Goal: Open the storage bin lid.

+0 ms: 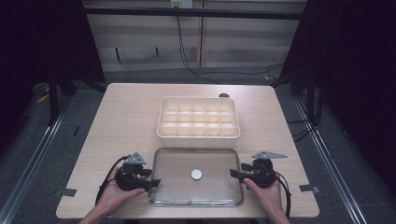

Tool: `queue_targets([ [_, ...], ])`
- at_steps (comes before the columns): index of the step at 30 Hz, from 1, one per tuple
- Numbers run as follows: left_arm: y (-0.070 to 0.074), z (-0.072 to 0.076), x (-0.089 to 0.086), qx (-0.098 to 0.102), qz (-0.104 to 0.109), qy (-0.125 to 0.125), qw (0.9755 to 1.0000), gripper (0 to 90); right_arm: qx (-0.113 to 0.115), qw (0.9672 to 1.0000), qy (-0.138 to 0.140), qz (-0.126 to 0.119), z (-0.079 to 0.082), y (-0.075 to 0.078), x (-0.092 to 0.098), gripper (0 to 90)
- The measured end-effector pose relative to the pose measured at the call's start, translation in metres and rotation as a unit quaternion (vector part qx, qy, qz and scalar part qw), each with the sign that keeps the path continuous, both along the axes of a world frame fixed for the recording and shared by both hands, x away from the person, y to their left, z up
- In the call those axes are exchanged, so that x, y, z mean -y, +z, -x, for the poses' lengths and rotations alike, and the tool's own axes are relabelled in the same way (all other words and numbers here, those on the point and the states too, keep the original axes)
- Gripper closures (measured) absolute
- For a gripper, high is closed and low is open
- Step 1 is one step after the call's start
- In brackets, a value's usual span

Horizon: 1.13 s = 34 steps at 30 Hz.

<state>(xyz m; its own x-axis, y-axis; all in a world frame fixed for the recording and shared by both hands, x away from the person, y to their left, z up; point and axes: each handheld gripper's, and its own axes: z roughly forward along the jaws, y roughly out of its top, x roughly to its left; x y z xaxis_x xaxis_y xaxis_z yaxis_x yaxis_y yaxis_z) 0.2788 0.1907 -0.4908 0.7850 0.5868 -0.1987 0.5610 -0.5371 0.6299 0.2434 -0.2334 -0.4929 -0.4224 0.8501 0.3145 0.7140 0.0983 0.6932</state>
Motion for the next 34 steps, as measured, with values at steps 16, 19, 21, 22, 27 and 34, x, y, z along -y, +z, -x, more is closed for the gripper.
queue_targets([
  [16, 0.025, 0.008, -0.01, 0.049, 0.047, 0.014, 0.9976, 28.3, 0.091, 0.9949, 0.015, -0.041, 0.02, 0.028, 0.008, 32.3],
  [19, 0.029, 0.013, -0.013, 0.061, 0.049, 0.021, 0.9967, 25.8, 0.103, 0.9936, 0.013, -0.046, 0.029, 0.034, 0.011, 30.2],
  [21, 0.031, 0.016, -0.017, 0.066, 0.05, 0.026, 0.9962, 26.2, 0.107, 0.9931, 0.009, -0.047, 0.034, 0.036, 0.014, 29.5],
  [22, 0.032, 0.017, -0.019, 0.068, 0.05, 0.029, 0.996, 26.2, 0.108, 0.9929, 0.007, -0.049, 0.037, 0.037, 0.016, 28.7],
  [27, 0.034, 0.028, -0.031, 0.071, 0.058, 0.046, 0.9947, 25.3, 0.123, 0.9917, -0.011, -0.034, 0.056, 0.039, 0.036, 26.2],
  [34, 0.035, 0.035, -0.042, 0.089, 0.048, 0.062, 0.993, 22.4, 0.131, 0.9904, -0.037, -0.026, 0.069, 0.035, 0.054, 24.2],
])
